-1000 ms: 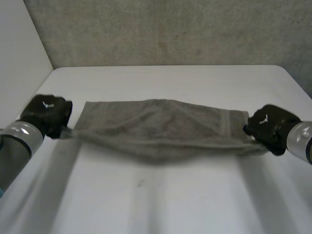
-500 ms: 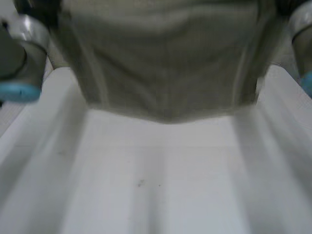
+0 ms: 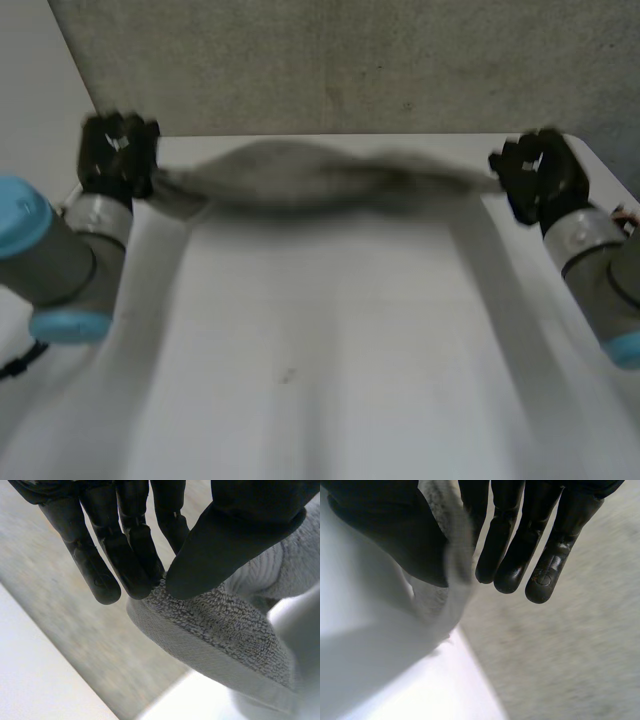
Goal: Fold the towel.
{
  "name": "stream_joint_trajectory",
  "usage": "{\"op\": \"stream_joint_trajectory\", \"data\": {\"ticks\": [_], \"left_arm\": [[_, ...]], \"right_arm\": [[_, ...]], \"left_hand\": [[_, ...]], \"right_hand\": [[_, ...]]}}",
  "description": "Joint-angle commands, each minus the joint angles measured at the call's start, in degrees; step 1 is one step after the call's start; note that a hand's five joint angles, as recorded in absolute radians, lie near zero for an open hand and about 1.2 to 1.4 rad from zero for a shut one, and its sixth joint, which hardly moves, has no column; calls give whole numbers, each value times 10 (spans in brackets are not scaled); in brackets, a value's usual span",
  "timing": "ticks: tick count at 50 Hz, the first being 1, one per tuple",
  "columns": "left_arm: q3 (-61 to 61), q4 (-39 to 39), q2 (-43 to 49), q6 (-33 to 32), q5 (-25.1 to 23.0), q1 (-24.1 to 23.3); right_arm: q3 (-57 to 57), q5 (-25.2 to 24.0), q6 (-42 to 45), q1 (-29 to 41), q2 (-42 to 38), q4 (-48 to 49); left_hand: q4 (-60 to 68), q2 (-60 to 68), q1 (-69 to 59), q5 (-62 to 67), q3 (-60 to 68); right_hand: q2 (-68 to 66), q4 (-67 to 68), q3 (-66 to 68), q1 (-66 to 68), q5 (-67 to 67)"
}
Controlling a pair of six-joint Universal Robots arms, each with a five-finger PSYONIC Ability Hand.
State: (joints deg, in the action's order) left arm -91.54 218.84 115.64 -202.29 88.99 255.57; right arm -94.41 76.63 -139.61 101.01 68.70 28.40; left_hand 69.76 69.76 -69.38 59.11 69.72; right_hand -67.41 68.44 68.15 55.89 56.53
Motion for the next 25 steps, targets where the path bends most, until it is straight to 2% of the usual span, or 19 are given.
{"op": "stream_joint_trajectory", "data": {"ticks": [1, 5, 7, 8, 10, 13, 15, 16, 18, 19, 20, 21, 23, 25], "left_arm": [[-105, 45, 41, -9, -33, 0], [-130, 16, 33, -9, -33, 6], [-155, -33, -7, -7, -34, 30], [-155, -33, -7, -7, -34, 30], [-180, -101, -58, -9, -35, 53], [-191, -145, -84, -13, -36, 56], [-203, -252, -147, -28, -41, 57], [-203, -252, -147, -28, -41, 57], [-206, -373, -210, -57, -67, 57], [-206, -373, -211, -57, -67, 57], [-208, -427, -233, -75, -86, 59], [-208, -428, -234, -75, -87, 59], [-202, -477, -259, -105, -126, 62], [-200, -470, -262, -111, -139, 63]], "right_arm": [[-41, -33, 6, -7, -46, -35], [-34, -33, 7, -13, -39, -95], [-26, -33, 10, -25, -17, -170], [-26, -33, 10, -25, -17, -171], [-24, -34, 26, -48, 19, -251], [-24, -34, 42, -59, 42, -295], [-31, -33, 92, -74, 92, -398], [-31, -33, 93, -74, 93, -398], [-48, -34, 174, -104, 135, -522], [-48, -34, 174, -104, 136, -523], [-57, -36, 217, -124, 150, -570], [-57, -36, 217, -124, 151, -571], [-56, -44, 262, -148, 160, -606], [-55, -43, 261, -152, 159, -592]], "left_hand": [[102, 102, -106, 109, 103], [102, 102, -106, 109, 103], [102, 102, -106, 109, 103], [102, 102, -106, 109, 103], [102, 102, -106, 109, 103], [102, 102, -106, 109, 103], [102, 102, -106, 109, 103], [102, 102, -106, 109, 103], [102, 102, -106, 109, 103], [102, 102, -106, 109, 103], [102, 102, -106, 109, 103], [102, 102, -106, 109, 103], [102, 102, -106, 109, 103], [102, 102, -106, 109, 103]], "right_hand": [[-126, 116, 118, 241, 135], [-126, 116, 118, 241, 135], [-126, 116, 118, 241, 135], [-126, 116, 118, 241, 135], [-126, 116, 118, 241, 135], [-126, 116, 118, 241, 135], [-126, 116, 118, 241, 135], [-126, 116, 118, 241, 135], [-126, 116, 118, 241, 135], [-126, 116, 118, 241, 135], [-126, 116, 118, 241, 135], [-126, 116, 118, 241, 135], [-126, 116, 118, 241, 135], [-126, 116, 118, 241, 135]]}}
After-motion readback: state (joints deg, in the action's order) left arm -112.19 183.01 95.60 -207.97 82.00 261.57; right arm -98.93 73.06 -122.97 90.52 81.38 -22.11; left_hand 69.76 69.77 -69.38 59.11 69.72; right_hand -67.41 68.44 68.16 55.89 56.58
